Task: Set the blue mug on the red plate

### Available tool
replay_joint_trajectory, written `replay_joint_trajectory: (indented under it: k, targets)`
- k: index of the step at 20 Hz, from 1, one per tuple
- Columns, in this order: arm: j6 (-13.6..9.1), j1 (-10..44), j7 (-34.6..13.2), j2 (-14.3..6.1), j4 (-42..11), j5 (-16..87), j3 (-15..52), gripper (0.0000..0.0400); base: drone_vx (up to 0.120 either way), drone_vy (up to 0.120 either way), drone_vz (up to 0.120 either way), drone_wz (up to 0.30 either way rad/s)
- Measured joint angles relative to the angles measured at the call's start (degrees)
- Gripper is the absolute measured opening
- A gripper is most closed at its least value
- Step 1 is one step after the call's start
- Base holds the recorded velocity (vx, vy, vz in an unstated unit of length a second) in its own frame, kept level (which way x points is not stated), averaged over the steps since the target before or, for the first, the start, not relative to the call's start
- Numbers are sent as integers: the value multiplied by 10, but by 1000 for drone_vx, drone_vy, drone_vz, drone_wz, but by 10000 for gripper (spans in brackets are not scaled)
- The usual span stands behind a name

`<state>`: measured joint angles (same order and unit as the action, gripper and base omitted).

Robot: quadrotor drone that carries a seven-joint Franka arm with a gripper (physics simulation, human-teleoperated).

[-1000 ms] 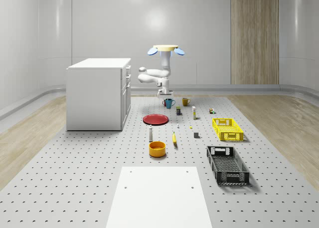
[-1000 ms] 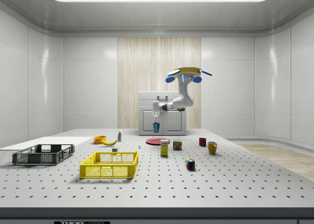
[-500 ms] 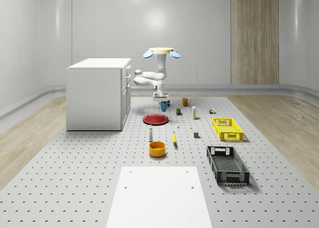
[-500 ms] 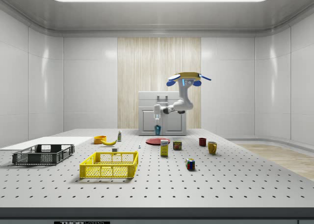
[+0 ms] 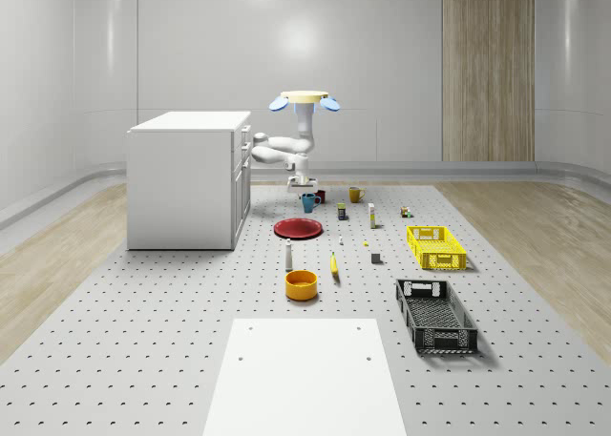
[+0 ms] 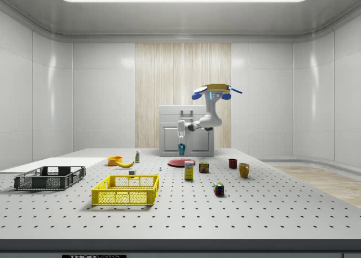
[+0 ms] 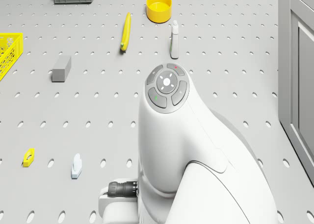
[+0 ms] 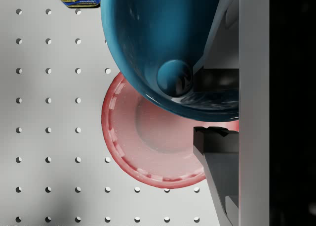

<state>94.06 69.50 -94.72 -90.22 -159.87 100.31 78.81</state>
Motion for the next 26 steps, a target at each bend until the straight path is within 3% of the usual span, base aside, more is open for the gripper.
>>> replay_joint_trajectory:
  k: [13, 26]
  targets:
    - [14, -71, 84, -9, 14, 2, -7, 100, 0, 0, 0, 0]
    - [47, -71, 103, -8, 40, 68, -81, 100, 0, 0, 0, 0]
